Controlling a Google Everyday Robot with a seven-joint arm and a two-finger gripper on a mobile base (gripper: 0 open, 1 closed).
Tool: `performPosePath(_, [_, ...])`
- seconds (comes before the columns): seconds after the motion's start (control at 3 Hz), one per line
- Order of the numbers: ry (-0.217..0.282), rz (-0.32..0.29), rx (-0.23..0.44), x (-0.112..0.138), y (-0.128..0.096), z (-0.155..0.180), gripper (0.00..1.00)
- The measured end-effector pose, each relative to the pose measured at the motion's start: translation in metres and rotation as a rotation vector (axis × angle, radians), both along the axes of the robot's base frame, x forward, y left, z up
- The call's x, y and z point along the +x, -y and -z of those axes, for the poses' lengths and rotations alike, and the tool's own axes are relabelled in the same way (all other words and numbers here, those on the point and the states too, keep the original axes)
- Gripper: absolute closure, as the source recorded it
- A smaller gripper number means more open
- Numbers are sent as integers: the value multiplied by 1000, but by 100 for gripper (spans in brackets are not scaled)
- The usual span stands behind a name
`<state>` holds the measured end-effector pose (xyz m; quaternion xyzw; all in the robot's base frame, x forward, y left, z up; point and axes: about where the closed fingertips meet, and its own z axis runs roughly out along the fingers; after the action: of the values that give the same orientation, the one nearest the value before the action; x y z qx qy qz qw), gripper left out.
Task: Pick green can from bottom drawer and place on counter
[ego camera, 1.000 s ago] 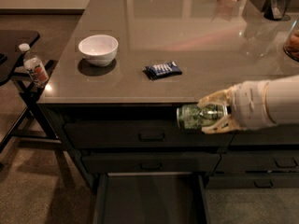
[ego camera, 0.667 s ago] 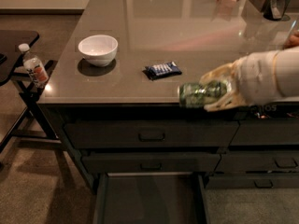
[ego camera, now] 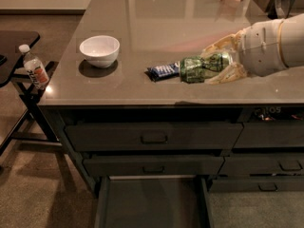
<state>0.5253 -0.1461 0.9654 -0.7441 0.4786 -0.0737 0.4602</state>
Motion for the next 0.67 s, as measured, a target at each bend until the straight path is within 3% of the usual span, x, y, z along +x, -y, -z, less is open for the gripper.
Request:
performPosePath(0.33, [-2, -2, 23, 9, -3, 2, 100])
performPosePath(0.67, [1, 12, 61, 39, -4, 2, 100])
